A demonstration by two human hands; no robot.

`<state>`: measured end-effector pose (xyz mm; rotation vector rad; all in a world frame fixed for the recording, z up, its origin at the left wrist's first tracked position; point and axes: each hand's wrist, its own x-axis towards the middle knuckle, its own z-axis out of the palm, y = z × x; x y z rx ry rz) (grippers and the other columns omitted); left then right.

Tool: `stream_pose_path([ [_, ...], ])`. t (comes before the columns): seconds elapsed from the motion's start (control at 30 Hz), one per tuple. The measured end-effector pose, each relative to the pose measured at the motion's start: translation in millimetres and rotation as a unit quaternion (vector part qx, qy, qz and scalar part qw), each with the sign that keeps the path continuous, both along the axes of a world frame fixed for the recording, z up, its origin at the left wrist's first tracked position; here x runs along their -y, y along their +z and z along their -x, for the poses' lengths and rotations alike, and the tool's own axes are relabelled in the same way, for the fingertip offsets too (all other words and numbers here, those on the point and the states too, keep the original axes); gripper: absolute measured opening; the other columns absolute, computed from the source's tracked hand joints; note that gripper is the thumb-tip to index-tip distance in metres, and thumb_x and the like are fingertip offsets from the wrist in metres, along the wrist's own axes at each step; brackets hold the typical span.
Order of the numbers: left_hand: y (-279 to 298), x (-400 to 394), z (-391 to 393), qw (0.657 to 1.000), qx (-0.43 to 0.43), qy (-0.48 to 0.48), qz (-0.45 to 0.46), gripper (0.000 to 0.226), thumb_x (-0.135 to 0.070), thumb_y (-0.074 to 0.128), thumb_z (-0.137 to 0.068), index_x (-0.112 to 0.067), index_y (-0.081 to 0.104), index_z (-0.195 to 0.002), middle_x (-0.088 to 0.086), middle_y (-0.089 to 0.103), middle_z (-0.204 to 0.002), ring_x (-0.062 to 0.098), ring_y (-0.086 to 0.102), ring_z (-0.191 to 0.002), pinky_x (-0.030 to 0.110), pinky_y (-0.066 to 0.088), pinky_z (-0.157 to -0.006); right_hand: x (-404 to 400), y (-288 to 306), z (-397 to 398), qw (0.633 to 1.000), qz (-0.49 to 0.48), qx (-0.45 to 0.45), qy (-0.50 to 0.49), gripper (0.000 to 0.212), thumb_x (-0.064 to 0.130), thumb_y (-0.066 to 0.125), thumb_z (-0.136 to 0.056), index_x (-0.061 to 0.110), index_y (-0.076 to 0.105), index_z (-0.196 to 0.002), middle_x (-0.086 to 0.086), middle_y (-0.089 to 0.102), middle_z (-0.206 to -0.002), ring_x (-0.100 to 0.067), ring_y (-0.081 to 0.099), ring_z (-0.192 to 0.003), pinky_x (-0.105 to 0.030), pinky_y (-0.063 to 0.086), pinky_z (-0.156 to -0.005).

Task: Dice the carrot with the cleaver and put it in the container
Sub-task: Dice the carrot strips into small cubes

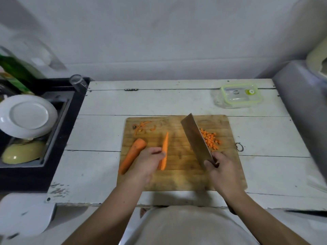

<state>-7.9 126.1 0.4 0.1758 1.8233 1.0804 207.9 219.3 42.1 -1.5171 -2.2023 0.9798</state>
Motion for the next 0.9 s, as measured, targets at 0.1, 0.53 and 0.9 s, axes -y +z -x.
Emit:
stream_pose_path([
  [0.1, 1.4, 1.5, -1.0, 0.937, -0.306, -0.165, 0.022, 0.024, -0.021, 0.071, -0.095, -0.024, 0.071, -0.119, -0.008, 0.07, -0.114, 0.009, 0.064, -0.104, 0.033, 0.055, -0.094, -2.4, 0.3, -4.2, 1.0, 0.0, 0.001, 0.004, 0.011, 0.015, 0.067, -0.091, 0.025, 0.067, -0.094, 0.009, 0.055, -0.086, 0.003, 0.049, -0.073, -0.003, 0.033, -0.061],
  [0.53, -20.1, 41.6, -22.5, 0.9, -0.41, -0.14, 0.052, 0.024, -0.022, 0.073, -0.093, -0.021, 0.069, -0.117, -0.01, 0.057, -0.108, 0.012, 0.061, -0.099, 0.029, 0.053, -0.089, 16.3, 22.5, -14.5, 0.955, -0.047, 0.184, 0.228, 0.005, 0.026, 0.035, -0.105, 0.024, 0.033, -0.102, 0.001, 0.054, -0.071, -0.026, 0.049, -0.06, -0.039, 0.039, -0.053],
  [0.9, -24.3, 37.0, -30.2, 0.901, -0.415, -0.124, 0.037, 0.014, -0.019, 0.074, -0.091, -0.019, 0.07, -0.104, -0.008, 0.056, -0.098, 0.013, 0.06, -0.087, 0.029, 0.052, -0.08, 33.7, 17.7, 21.0, 0.869, -0.137, 0.338, 0.333, 0.043, -0.004, 0.045, -0.089, 0.014, 0.035, -0.127, -0.003, 0.069, -0.087, -0.03, 0.069, -0.082, -0.034, 0.037, -0.053],
])
